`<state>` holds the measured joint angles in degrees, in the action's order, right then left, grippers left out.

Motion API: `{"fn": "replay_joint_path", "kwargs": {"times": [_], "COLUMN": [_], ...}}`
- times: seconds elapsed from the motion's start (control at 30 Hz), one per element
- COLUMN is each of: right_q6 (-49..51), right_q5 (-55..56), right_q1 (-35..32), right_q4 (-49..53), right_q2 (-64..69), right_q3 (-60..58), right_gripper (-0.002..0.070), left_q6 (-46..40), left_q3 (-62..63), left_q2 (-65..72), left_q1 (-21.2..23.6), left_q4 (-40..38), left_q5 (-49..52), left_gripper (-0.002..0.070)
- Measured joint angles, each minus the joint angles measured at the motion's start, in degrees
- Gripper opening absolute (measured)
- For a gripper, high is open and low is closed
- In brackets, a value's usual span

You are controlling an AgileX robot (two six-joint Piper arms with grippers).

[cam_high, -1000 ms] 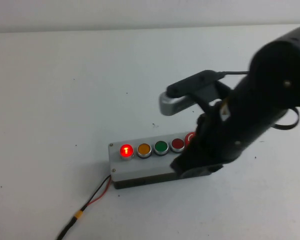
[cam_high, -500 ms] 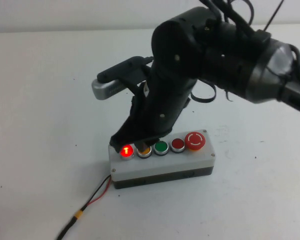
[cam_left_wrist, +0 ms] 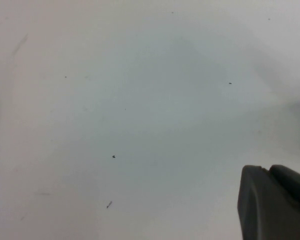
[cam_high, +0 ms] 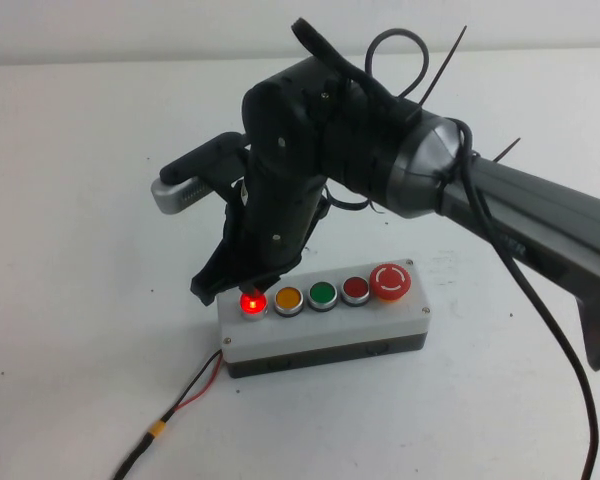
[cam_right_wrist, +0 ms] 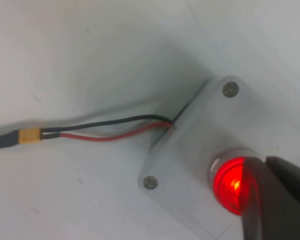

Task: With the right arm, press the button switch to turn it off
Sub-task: Press the button to turn off

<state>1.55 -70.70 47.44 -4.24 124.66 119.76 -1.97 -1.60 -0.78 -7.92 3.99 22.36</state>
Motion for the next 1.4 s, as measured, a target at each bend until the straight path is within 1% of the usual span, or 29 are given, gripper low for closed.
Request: {"fn": "replay_joint_path", "kwargs": {"times": [0.17,0.67,1.1,1.27,1.4], "right_q6": [0.00,0.00,-0.21,-0.21,-0.21], "right_q5": [0.00,0.10,2.27,0.97,-0.13], "right_q1": [0.00,0.00,0.00,0.00,0.00], "right_q4": [1.43,1.04,-2.19,0.45,3.78], "right_q2": [0.24,1.00,1.88,1.76,-1.12], "right_q3": [0.20,0.64,0.03,2.99,3.99], "right_gripper": [-0.0016,-0.0016,-0.0016,-0.0016,-0.0016], "left_q6": [0.00,0.00,0.00,0.00,0.00], "left_q3": [0.00,0.00,0.00,0.00,0.00], "left_q2": [0.00,0.00,0.00,0.00,0.00], "left_q1": [0.00,0.00,0.00,0.00,0.00], "left_q4": [0.00,0.00,0.00,0.00,0.00], "left_q5": [0.00,0.00,0.00,0.00,0.00], "left_gripper": [-0.0002,-0.0002,-0.0002,-0.0002,-0.0002]}}
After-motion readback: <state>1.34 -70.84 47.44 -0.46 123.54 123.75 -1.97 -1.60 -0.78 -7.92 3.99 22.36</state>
